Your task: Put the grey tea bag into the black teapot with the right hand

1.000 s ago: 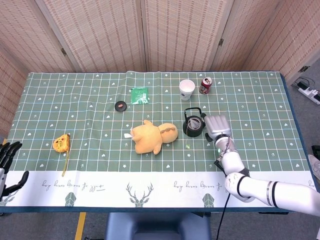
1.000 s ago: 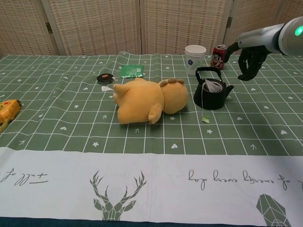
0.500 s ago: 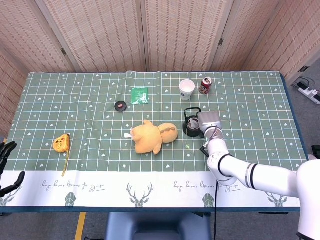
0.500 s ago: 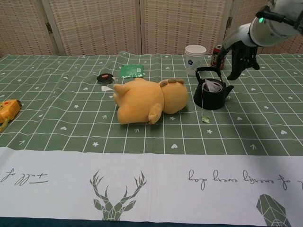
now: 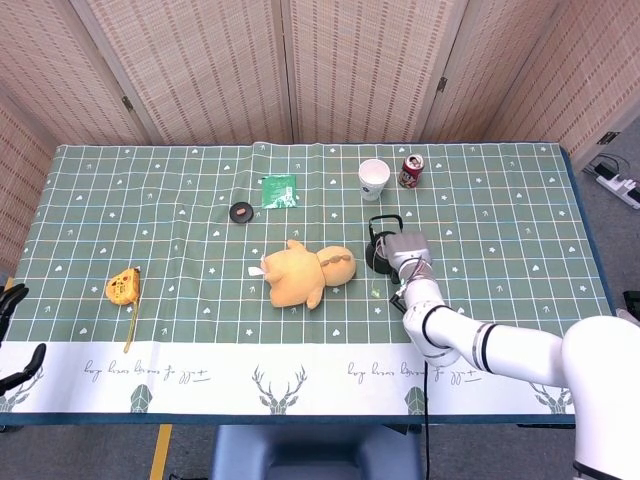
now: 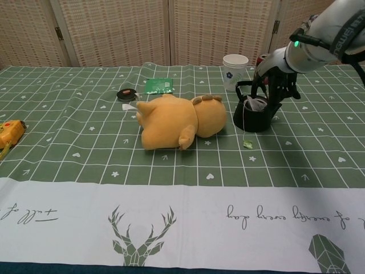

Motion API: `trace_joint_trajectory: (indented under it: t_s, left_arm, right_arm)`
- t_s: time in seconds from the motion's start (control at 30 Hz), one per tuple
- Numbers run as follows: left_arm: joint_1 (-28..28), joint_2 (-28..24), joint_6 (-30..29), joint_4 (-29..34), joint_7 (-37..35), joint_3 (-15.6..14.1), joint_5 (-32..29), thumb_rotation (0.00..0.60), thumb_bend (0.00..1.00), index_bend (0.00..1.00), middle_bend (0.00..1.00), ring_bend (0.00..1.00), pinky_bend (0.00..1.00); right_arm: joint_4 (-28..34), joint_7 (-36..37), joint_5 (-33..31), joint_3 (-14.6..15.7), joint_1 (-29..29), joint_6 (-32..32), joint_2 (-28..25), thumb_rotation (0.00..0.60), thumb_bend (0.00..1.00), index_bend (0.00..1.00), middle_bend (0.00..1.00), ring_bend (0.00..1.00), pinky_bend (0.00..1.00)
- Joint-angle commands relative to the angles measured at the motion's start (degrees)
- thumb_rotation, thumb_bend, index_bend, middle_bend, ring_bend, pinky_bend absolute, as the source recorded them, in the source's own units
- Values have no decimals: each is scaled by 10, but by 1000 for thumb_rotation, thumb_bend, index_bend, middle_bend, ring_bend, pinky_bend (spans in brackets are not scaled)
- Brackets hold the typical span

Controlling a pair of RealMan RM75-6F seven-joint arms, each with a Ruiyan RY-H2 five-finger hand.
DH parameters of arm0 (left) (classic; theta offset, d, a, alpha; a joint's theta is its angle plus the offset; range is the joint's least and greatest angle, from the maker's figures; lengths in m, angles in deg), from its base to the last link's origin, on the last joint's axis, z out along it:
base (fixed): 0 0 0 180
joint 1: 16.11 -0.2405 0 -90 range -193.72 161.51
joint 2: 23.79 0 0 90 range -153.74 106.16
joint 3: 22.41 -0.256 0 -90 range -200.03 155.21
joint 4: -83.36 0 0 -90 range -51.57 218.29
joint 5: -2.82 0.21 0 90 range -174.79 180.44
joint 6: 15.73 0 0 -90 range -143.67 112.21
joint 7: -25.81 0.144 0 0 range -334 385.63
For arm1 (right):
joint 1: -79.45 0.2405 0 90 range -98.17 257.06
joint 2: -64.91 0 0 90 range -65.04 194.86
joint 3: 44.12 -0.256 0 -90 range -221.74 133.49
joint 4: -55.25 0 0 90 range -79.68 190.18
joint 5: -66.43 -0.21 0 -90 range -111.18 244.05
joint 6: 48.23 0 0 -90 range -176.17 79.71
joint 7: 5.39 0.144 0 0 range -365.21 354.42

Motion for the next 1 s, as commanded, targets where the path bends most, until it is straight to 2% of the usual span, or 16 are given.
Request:
trace_joint_trajectory:
  t_s: [0.03,0.43,0.6,0.67,0.87,1.0]
  left_arm:
    - [0,0,0,0,0,0,-1,600,392,53,41,12,0]
    - [-2,-1,-2,-1,-5,1,-1,600,393,53,41,12,0]
    - [-3,-1,-6,-2,-7,2,0,600,392,53,41,12,0]
    - [-3,-1,-5,-2,-6,2,-1,600,392,53,41,12,0]
    - [-2,1,-1,0,6,2,-3,600,392,53,41,12,0]
    - [-3,4,0,4,27,1,-2,600,392,53,41,13,0]
  right_arm:
    - [-14,-4,-5,5,5,6,10,600,441,170,839,759,638]
    - [-76,-23,-23,25,14,25,58,600,442,169,839,756,638]
    - [-69,-23,-20,21,14,20,53,600,442,170,839,755,638]
    - [-41,-9,-6,13,9,13,32,600,442,170,839,758,638]
    - [115,69,81,-10,-28,-45,-74,600,441,135,775,705,633]
    - [236,130,183,-9,-76,-85,-149,600,441,34,576,525,568]
